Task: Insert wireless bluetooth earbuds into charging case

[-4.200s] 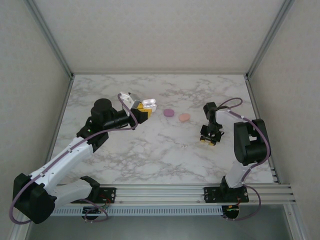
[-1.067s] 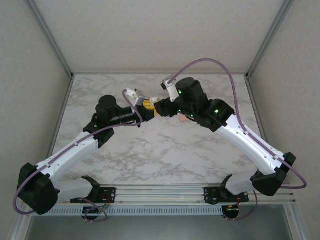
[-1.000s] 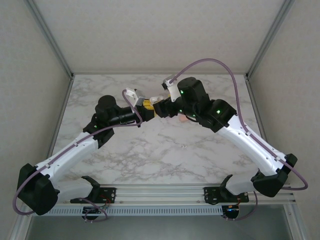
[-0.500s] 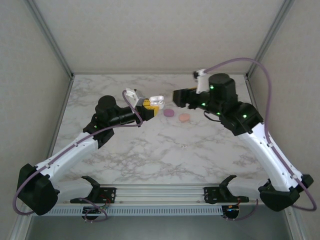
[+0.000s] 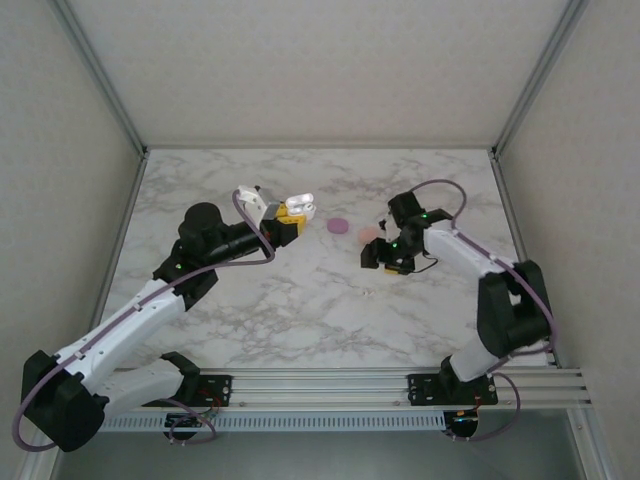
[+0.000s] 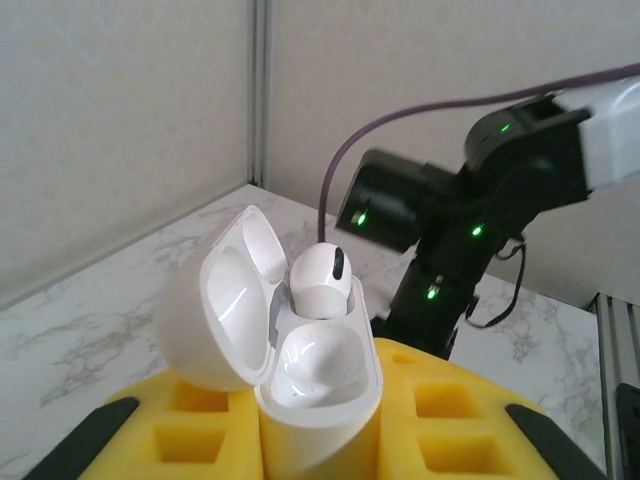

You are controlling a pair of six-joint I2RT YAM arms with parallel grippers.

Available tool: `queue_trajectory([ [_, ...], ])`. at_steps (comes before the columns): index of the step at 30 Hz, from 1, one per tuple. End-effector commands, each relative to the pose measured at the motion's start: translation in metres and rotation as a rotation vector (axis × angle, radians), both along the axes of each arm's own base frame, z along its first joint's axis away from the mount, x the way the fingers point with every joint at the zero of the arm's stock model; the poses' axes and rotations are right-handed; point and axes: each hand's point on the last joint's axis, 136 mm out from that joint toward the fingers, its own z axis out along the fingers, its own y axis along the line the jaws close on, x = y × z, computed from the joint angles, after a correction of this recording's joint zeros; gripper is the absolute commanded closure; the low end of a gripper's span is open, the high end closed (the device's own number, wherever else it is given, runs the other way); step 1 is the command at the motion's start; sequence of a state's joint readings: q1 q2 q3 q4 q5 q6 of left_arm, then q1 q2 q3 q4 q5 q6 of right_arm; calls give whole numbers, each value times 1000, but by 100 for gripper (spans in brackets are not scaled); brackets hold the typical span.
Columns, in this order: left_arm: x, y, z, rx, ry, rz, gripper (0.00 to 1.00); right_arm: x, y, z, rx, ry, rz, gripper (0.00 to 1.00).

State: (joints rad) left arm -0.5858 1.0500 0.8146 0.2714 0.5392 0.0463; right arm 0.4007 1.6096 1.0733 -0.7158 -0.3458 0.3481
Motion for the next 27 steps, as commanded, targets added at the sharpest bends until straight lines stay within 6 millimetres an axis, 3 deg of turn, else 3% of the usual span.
queue_trajectory([
  [1, -4, 2, 5, -4, -15, 6, 92, 4, 22, -7, 71, 2, 99, 37],
  [7, -5, 4, 7, -1, -12, 15, 92, -6, 36, -34, 124, 96, 127, 36],
  [14, -4, 4, 5, 5, -8, 19, 92, -26, 22, -54, 56, 156, 115, 36],
  [27, 0, 1, 2, 7, -1, 14, 92, -62, 8, -47, -17, 190, 96, 36],
])
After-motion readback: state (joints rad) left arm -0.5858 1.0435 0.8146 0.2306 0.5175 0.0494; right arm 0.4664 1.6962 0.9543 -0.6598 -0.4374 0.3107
